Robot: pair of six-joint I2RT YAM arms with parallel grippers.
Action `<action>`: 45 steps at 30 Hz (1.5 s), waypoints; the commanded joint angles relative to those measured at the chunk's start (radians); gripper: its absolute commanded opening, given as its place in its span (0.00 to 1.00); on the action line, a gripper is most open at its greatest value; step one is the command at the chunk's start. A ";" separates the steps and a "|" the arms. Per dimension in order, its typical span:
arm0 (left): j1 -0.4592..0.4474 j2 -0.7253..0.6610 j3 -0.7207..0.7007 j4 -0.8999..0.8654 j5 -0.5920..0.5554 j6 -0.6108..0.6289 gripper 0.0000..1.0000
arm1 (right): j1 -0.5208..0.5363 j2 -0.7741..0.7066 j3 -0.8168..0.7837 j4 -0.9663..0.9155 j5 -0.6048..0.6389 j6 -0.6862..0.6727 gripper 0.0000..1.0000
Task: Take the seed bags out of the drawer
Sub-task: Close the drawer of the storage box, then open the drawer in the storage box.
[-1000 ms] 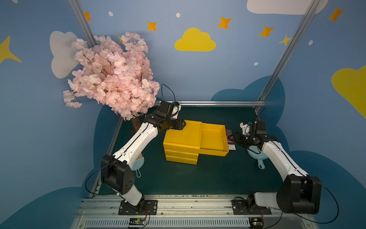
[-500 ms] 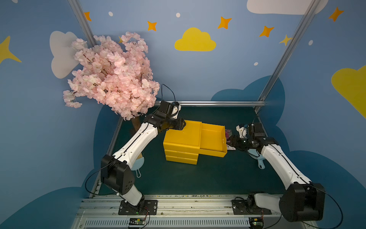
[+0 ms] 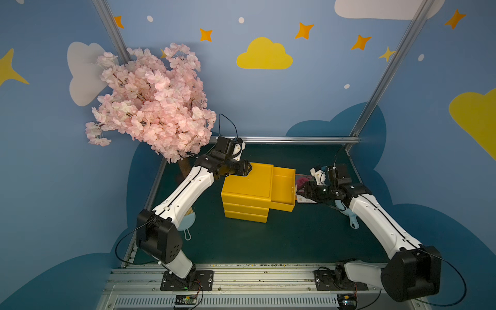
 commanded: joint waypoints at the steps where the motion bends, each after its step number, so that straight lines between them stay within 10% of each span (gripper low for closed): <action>1: 0.005 0.055 -0.075 -0.234 -0.024 -0.010 0.55 | 0.032 0.042 0.051 0.065 -0.040 0.043 0.61; 27: 0.003 0.039 -0.101 -0.216 -0.019 -0.010 0.55 | 0.234 0.295 0.210 0.244 -0.051 0.175 0.60; 37: 0.003 0.033 -0.100 -0.217 -0.021 -0.010 0.55 | 0.147 0.141 0.014 0.285 -0.038 0.203 0.60; 45: 0.003 0.025 -0.099 -0.226 -0.028 -0.011 0.55 | 0.101 0.102 -0.250 0.668 -0.152 0.432 0.57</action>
